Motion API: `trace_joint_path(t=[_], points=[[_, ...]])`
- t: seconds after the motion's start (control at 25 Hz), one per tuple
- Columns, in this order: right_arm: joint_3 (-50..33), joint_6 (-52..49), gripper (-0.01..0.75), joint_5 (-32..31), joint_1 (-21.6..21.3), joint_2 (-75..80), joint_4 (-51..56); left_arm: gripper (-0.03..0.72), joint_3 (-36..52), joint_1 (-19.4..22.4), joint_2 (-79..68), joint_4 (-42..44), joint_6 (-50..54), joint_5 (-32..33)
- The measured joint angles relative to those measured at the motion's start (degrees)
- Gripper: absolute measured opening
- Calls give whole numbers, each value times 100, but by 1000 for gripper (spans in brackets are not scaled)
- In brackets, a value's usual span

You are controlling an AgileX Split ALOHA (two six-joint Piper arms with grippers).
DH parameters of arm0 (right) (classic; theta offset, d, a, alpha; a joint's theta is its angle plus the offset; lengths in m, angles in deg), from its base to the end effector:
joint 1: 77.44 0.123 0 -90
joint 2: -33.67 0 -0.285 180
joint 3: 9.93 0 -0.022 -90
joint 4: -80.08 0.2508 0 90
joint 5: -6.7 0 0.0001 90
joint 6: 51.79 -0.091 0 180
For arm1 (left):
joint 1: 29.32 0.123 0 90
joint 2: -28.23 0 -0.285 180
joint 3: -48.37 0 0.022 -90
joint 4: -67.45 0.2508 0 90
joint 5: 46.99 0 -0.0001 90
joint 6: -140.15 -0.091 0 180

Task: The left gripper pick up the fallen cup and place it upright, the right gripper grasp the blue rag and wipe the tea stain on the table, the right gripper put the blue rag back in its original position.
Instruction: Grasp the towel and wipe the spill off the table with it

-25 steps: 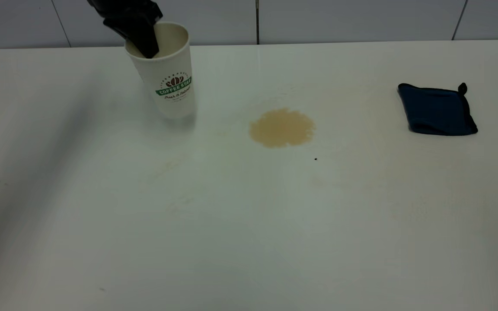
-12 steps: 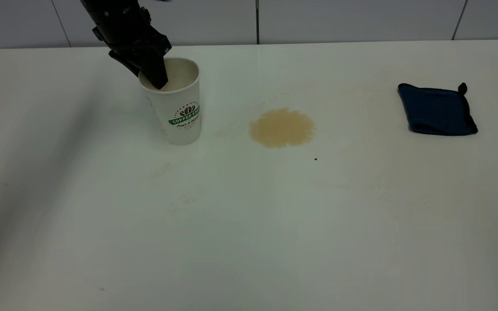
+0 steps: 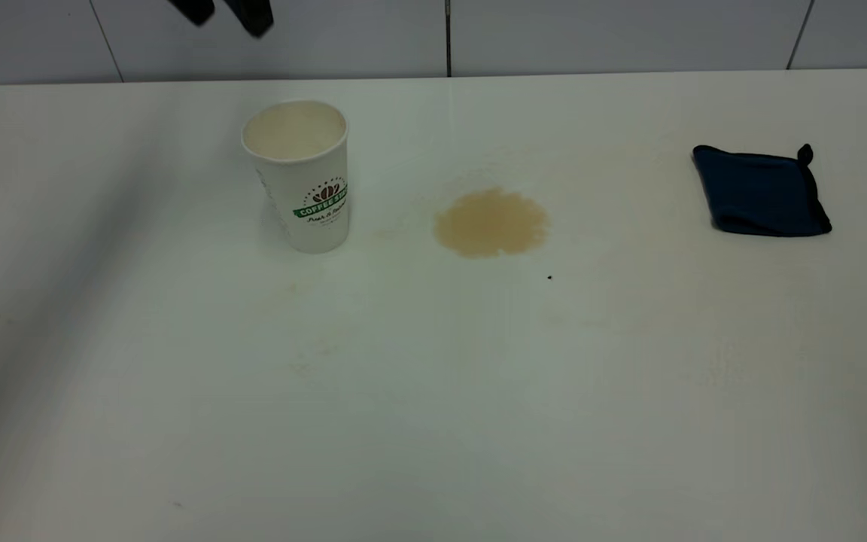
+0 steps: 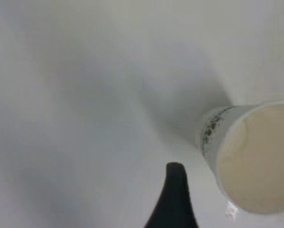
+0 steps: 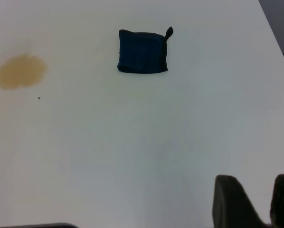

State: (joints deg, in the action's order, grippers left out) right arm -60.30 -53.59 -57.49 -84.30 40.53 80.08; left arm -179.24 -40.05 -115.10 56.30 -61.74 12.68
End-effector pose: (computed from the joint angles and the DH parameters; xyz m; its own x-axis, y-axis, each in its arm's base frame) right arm -0.0063 0.0008 0.2638 -0.5136 0.0934 -0.8529 0.1356 0.9904 0.0268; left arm 0.5064 -0.1114 0.2088 -0.7838 0.4286 -0.4494 0.4914 0.8705 -0.0268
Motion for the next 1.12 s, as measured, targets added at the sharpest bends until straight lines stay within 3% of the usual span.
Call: trace_joint_path(t=[0.24,0.48,0.8,0.92,1.12], points=[[0,0,240,0,0,0,0,573,-81,28,897,40,299,722],[0,0,240,0,0,0,0,460,-81,28,1931,39,423,722],[0,0,240,0,0,0,0,366,-9,28,3213,150,915,722],[0,0,240,0,0,0,0,341,555,28,4000,344,1154,722],[0,0,240,0,0,0,0,309,2491,28,5490,443,1279,722]])
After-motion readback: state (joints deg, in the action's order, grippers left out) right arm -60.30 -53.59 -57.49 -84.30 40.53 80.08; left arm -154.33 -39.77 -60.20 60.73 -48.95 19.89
